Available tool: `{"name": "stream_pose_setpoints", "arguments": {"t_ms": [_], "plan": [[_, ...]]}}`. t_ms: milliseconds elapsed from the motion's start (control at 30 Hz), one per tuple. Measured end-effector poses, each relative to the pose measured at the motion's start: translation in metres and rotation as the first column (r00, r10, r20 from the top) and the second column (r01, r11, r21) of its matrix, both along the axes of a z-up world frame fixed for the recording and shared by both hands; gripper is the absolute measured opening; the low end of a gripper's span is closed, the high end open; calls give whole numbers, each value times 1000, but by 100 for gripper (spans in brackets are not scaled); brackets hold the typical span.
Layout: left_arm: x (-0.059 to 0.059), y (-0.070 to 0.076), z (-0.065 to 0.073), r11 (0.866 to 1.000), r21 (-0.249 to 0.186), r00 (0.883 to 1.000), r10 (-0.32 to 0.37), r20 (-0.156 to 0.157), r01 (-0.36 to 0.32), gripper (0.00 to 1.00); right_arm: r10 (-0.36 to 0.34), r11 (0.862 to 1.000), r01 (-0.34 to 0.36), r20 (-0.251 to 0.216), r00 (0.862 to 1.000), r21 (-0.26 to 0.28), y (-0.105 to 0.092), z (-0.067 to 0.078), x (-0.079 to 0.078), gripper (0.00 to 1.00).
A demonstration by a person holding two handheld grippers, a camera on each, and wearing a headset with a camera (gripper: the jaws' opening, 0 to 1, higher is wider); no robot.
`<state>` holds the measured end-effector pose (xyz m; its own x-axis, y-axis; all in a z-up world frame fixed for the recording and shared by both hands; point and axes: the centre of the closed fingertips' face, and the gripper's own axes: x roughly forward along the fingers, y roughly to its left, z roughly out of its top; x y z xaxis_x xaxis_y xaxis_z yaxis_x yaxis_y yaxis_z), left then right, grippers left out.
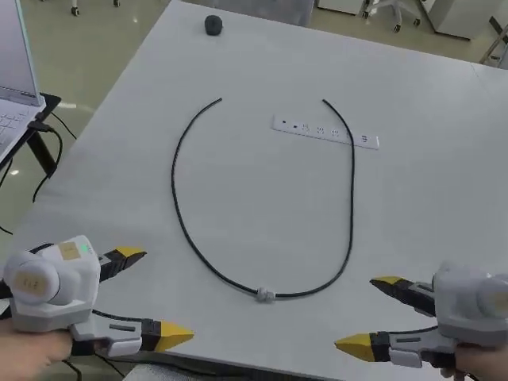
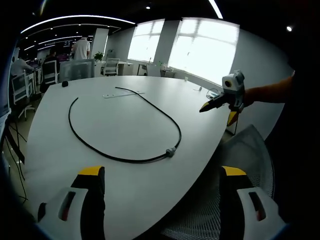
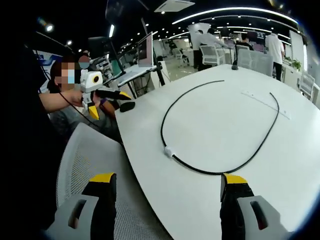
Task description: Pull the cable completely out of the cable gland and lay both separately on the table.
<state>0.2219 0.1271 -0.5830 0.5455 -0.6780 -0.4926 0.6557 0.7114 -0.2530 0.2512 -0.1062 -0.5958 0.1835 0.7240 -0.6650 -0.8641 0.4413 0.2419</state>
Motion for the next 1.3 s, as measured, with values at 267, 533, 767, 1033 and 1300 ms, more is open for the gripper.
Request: {"name": "stream_pose_setpoints", "arguments": {"t_ms": [267, 533, 767, 1033, 1300], "plan": [[1, -8, -2, 1000, 13, 1000, -25, 19, 24, 95, 118, 992, -117, 16, 993, -54, 27, -11, 19, 80], [-5, -11, -10, 999, 32, 1000, -30, 4, 30, 95, 238, 964, -235, 9, 971, -121, 50, -24, 28, 74], [-8, -9, -12, 999, 36, 1000, -25, -5, 25, 95, 314, 935, -313, -26, 949, -168, 64, -35, 29, 66], [-13, -11, -17, 998, 50, 999, -31, -15, 32, 95, 387, 891, -387, -50, 921, -238, 72, -53, 28, 55], [-15, -12, -19, 999, 39, 999, -26, -20, 27, 95, 431, 845, -437, -90, 898, -307, 76, -80, 30, 44]]}}
